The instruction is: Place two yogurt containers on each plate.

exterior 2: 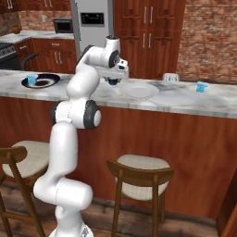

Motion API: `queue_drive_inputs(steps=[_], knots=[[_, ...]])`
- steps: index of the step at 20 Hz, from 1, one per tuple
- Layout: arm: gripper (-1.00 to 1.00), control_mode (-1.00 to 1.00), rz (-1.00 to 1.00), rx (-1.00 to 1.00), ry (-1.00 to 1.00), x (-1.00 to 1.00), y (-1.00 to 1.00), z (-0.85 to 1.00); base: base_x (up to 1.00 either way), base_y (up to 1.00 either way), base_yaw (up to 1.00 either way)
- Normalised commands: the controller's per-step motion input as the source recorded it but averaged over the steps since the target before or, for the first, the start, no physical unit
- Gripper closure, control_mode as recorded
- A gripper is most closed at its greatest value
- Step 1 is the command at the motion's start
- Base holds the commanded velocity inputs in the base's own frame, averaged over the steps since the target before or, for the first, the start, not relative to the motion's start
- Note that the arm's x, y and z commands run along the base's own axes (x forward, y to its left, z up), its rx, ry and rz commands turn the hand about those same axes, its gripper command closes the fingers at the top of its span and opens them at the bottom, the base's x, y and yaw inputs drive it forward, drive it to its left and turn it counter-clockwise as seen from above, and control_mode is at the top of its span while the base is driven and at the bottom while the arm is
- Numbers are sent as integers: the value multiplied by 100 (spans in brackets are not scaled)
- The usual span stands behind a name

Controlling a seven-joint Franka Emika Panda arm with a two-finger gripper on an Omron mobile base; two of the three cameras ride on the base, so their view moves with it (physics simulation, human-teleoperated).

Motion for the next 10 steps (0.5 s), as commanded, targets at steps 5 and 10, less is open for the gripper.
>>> queue_drive_inputs(steps=[5, 10], knots=[[100, -100, 0, 0, 0, -16, -69, 0, 0, 0, 0], [100, -100, 0, 0, 0, -2, -59, -16, 0, 0, 0]])
